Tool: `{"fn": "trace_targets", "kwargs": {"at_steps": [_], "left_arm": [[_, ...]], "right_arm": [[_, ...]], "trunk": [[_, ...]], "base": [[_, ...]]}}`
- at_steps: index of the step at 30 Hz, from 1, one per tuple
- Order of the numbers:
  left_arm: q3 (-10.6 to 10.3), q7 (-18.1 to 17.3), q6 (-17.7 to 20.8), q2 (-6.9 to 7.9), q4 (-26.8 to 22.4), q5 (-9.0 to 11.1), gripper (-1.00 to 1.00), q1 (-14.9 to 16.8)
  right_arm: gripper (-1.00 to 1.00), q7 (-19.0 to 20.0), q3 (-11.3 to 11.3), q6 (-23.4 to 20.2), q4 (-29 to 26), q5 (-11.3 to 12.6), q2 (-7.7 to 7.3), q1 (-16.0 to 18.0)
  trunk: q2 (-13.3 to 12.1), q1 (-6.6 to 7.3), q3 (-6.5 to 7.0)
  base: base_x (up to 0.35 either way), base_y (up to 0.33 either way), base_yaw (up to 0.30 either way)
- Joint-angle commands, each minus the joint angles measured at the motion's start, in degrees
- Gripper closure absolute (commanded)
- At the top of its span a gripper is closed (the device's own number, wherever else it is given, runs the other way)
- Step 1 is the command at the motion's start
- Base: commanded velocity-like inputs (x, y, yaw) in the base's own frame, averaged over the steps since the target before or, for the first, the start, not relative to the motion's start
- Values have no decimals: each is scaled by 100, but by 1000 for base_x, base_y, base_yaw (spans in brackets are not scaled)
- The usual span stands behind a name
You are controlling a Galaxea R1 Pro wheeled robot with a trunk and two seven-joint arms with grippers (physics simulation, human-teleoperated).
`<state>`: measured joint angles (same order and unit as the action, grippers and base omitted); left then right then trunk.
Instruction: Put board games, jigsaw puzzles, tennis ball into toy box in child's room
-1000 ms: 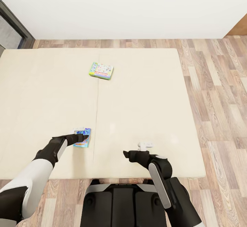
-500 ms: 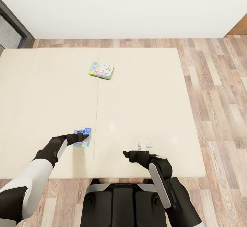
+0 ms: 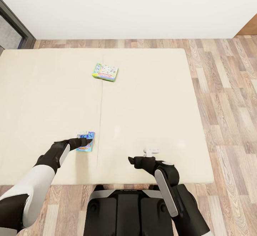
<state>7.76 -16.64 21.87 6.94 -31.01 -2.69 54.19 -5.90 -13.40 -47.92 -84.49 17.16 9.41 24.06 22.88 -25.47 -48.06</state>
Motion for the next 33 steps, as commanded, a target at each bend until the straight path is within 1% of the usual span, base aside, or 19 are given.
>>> {"fn": "trace_targets", "kwargs": {"at_steps": [1, 8, 13, 16, 29, 30, 33], "left_arm": [[77, -41, 2, -175, 139, -130, -100, -4], [74, -16, 2, -202, 139, -143, -100, -4], [73, 223, 2, -245, 139, -137, -100, -4], [71, 276, 2, -245, 139, -131, -100, -4], [68, 293, 2, -246, 135, -127, -100, -4], [7, 274, 28, -171, -139, -92, -100, -4], [5, 249, 32, -127, -140, 57, -100, -4]], "right_arm": [[-100, -60, -5, -19, -6, 60, 0, 3], [-100, -60, -5, -24, -6, 68, 2, 3], [-100, -60, -5, -24, -6, 68, 1, 3], [-100, -60, -3, -24, -6, 68, 0, 3], [-100, -49, 7, -23, 1, 69, -7, 3], [-100, -60, -4, 2, 35, 69, 26, 11], [-100, -60, -2, 2, 89, 69, 43, 11]], "trunk": [[4, -31, -7], [4, -31, -14], [4, -31, -26], [4, -31, -28], [4, -31, -29], [4, -31, -28], [4, -31, -28]], "base": [[0, 0, 0], [0, 0, 0], [0, 0, 0], [0, 0, 0], [0, 0, 0], [0, 0, 0], [0, 0, 0]]}}
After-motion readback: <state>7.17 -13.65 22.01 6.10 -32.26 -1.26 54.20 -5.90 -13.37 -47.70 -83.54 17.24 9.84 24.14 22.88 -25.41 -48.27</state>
